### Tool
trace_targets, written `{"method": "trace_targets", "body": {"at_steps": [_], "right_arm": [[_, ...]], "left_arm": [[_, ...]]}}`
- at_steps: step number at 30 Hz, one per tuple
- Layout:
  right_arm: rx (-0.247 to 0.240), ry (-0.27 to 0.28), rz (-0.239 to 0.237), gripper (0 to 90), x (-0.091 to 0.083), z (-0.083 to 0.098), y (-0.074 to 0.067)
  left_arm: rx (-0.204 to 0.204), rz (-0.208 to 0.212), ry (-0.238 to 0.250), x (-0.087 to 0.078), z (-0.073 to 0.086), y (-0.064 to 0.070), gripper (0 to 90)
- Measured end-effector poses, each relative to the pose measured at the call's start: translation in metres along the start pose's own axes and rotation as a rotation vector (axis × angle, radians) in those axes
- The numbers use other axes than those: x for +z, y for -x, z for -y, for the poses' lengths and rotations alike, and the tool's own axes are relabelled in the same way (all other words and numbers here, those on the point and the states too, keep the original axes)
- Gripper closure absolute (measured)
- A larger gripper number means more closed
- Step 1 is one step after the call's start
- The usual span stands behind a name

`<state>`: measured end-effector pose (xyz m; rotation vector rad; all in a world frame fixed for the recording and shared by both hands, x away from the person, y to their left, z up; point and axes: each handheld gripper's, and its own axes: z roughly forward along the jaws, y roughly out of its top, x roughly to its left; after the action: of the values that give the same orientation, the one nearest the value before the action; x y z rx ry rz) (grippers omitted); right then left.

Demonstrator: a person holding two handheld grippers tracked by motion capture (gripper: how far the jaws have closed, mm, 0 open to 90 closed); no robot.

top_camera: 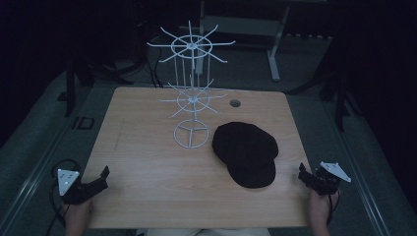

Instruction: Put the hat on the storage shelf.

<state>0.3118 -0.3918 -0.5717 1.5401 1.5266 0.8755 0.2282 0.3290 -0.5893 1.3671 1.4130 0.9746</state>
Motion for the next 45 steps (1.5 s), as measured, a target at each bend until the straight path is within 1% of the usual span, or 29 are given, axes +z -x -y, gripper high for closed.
{"method": "trace_targets", "body": {"at_steps": [2, 6, 7, 9, 14, 15, 16, 17, 20, 25, 27, 28, 30, 31, 32, 34, 35, 39, 40, 42, 43, 44, 45], "right_arm": [[-0.009, 0.000, -0.001, 12.7, 0.000, 0.000, 0.000], [-0.013, -0.003, -0.019, 12.6, 0.000, 0.000, 0.000], [-0.016, -0.017, -0.040, 12.6, 0.001, -0.001, -0.001], [-0.020, -0.023, -0.061, 12.6, 0.000, -0.002, -0.002], [-0.013, 0.000, -0.131, 12.5, -0.012, -0.016, -0.007], [-0.016, 0.004, -0.138, 12.3, -0.015, -0.019, -0.008], [-0.017, 0.007, -0.150, 12.1, -0.018, -0.023, -0.011], [-0.019, 0.018, -0.176, 11.5, -0.021, -0.028, -0.014], [-0.051, 0.028, -0.197, 11.4, -0.030, -0.042, -0.022], [-0.096, 0.067, -0.207, 11.3, -0.043, -0.065, -0.038], [-0.121, 0.066, -0.211, 12.8, -0.046, -0.074, -0.044], [-0.131, 0.057, -0.227, 13.1, -0.047, -0.079, -0.046], [-0.138, 0.068, -0.234, 13.5, -0.047, -0.087, -0.050], [-0.147, 0.063, -0.246, 13.5, -0.047, -0.091, -0.053], [-0.152, 0.064, -0.247, 13.5, -0.046, -0.093, -0.054], [-0.153, 0.069, -0.267, 13.7, -0.045, -0.099, -0.059], [-0.149, 0.068, -0.263, 14.1, -0.044, -0.100, -0.061], [-0.155, 0.054, -0.295, 14.5, -0.038, -0.107, -0.072], [-0.155, 0.054, -0.295, 14.5, -0.038, -0.107, -0.072], [-0.179, 0.052, -0.313, 14.6, -0.035, -0.110, -0.084], [-0.180, 0.049, -0.315, 14.6, -0.035, -0.110, -0.086], [-0.177, 0.043, -0.336, 14.6, -0.033, -0.112, -0.090], [-0.177, 0.040, -0.348, 14.6, -0.032, -0.113, -0.093]], "left_arm": [[-0.001, 0.000, 0.000, 0.000, 0.000, 0.000, 1.5], [-0.002, 0.000, -0.001, 0.000, 0.000, 0.000, 1.4], [-0.001, 0.000, -0.002, 0.000, 0.000, 0.000, 1.4], [-0.002, -0.001, -0.003, 0.000, 0.000, 0.000, 1.4], [-0.001, -0.002, -0.005, 0.000, 0.000, 0.000, 1.5], [0.000, -0.001, -0.005, 0.000, 0.000, 0.000, 1.5], [0.000, -0.001, -0.004, 0.000, 0.000, 0.000, 1.4], [0.000, -0.001, -0.005, 0.000, 0.000, 0.000, 1.5], [-0.003, 0.002, -0.004, 0.000, 0.000, 0.000, 1.4], [-0.003, 0.004, -0.003, 0.000, 0.000, 0.000, 1.5], [-0.004, 0.004, -0.004, 0.000, 0.000, 0.000, 1.4], [-0.004, 0.004, -0.004, 0.000, 0.000, 0.000, 1.4], [-0.005, 0.005, -0.004, 0.000, 0.000, 0.000, 1.4], [-0.005, 0.005, -0.004, 0.000, 0.000, 0.000, 1.4], [-0.004, 0.005, -0.005, 0.000, 0.000, 0.000, 1.4], [-0.005, 0.006, -0.006, 0.000, 0.000, 0.000, 1.4], [-0.005, 0.007, -0.006, 0.001, 0.000, 0.000, 1.5], [-0.004, 0.008, -0.006, 0.000, 0.000, 0.000, 1.4], [-0.004, 0.008, -0.006, 0.000, 0.000, 0.000, 1.4], [-0.004, 0.008, -0.004, 0.000, 0.000, 0.000, 1.4], [-0.003, 0.009, -0.004, 0.000, 0.000, 0.000, 1.4], [-0.003, 0.009, -0.004, 0.000, 0.000, 0.000, 1.5], [-0.004, 0.009, -0.004, 0.000, 0.000, 0.000, 1.4]]}}
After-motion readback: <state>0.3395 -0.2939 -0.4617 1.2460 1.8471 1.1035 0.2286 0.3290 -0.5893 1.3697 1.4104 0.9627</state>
